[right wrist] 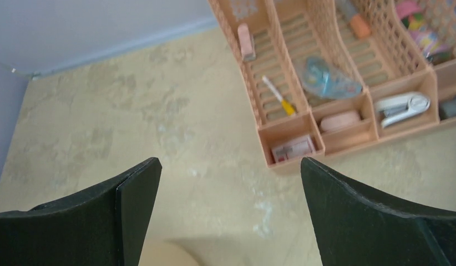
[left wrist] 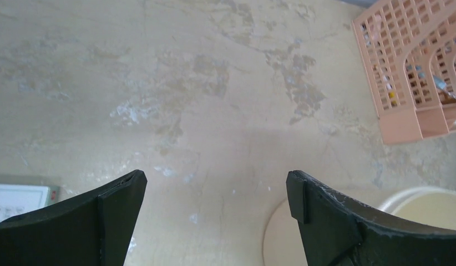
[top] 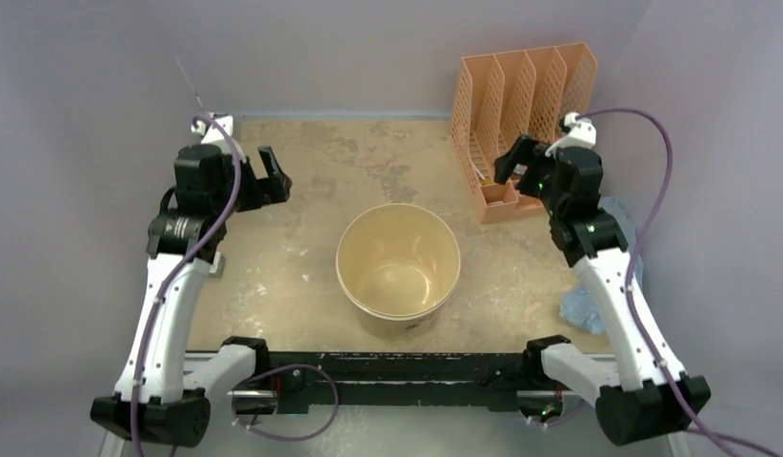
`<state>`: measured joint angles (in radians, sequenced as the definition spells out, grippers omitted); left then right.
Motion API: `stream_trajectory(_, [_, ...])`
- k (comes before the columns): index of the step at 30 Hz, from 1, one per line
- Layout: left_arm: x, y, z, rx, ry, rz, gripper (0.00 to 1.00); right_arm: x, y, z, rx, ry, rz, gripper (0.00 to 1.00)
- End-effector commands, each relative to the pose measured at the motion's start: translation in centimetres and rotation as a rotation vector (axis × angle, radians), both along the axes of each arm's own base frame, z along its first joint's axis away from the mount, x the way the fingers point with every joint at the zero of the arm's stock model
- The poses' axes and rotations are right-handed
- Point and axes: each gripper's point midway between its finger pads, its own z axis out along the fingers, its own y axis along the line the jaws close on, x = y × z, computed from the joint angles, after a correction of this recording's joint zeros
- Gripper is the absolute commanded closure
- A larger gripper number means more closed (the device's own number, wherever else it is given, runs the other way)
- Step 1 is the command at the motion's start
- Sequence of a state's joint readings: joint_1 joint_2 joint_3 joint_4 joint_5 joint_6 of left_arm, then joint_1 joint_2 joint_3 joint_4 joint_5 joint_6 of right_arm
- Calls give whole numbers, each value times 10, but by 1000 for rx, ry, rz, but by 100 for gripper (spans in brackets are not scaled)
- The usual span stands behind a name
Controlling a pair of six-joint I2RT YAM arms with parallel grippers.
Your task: Put the trash bags into the trash bin
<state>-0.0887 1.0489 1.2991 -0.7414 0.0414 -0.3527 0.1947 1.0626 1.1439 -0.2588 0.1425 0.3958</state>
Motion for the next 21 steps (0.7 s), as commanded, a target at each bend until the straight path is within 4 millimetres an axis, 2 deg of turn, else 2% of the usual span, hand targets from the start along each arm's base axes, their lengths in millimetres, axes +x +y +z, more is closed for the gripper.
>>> stream_trajectory(1, [-29, -13, 0, -65, -56, -46, 0, -40, 8, -21, 80, 43, 92, 1])
stream_trajectory(5, [-60, -20, -19, -154, -29, -39, 0, -76, 14, -55, 155, 131, 137, 1])
stream_trajectory(6, [-69, -23, -27, -183, -8, -35, 0, -81, 15, -59, 166, 135, 142, 1])
stream_trajectory(10, [-96, -34, -56, -288, 80, -39, 0, -104, 18, -98, 240, 229, 138, 1])
stream_trajectory(13, [-112, -47, -76, -361, 145, -74, 0, -119, 24, -120, 277, 293, 161, 1])
stream_trajectory(21, [-148, -83, -122, -578, 318, -181, 0, -146, 35, -158, 384, 424, 177, 1])
